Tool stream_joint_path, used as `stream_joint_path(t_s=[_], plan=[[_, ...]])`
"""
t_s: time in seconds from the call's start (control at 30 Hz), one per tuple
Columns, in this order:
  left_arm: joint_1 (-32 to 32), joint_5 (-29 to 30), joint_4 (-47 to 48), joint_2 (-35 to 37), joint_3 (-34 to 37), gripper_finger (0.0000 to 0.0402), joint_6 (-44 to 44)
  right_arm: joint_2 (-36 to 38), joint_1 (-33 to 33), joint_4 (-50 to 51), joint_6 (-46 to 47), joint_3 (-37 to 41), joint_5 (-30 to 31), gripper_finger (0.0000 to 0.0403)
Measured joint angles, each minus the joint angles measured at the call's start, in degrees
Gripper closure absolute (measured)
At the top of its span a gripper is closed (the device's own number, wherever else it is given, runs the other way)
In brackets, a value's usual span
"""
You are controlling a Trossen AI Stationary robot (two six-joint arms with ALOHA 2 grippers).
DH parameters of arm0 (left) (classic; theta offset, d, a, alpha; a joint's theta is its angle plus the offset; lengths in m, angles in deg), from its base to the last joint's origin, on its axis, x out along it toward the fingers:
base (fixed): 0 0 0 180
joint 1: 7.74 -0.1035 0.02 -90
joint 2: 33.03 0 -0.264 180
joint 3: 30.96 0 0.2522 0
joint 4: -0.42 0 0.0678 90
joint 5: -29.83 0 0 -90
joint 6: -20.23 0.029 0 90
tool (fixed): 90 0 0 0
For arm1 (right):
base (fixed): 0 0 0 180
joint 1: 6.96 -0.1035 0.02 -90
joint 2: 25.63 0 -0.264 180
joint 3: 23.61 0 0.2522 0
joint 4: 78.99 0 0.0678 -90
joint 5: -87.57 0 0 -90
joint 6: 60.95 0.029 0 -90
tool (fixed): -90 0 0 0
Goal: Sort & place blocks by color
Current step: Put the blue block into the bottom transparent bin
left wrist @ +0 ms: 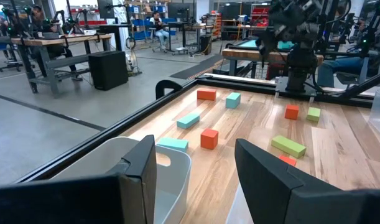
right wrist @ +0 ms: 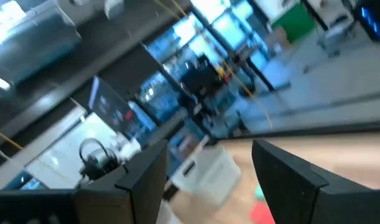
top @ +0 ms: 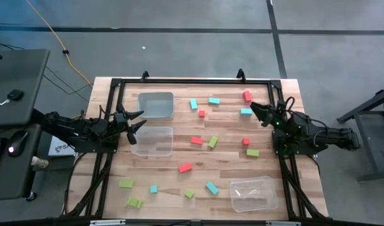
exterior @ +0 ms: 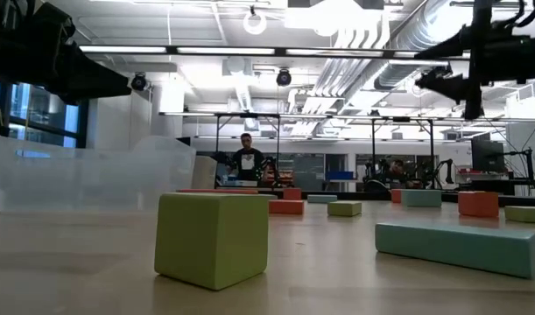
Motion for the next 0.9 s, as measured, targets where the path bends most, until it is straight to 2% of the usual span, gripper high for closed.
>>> stream_joint_path(t_s=[0.13,0.3,0.43,0.6,0.9], plan=[[0.0,0.0,0.0,0.0,0.0,0.0248,0.0,0.0,0.0,-5.0,-4.5,0.0,1.4,0.0178],[0.0,0.0,0.0,0.0,0.0,0.0248,0.0,-1.1,0.0,-3.4,-8.4,-4.2,2.3,0.0178],[0.0,0.0,0.0,0.0,0.0,0.0248,0.0,-4.8,0.0,0.1,-14.0,-10.6,2.9,0.0178],[0.0,0.0,0.0,0.0,0.0,0.0248,0.0,-11.2,0.0,12.2,-18.9,-20.3,5.0,0.0178],[0.0,0.0,0.0,0.0,0.0,0.0248,0.0,-25.1,0.0,41.3,-14.7,-36.7,5.9,0.0178]])
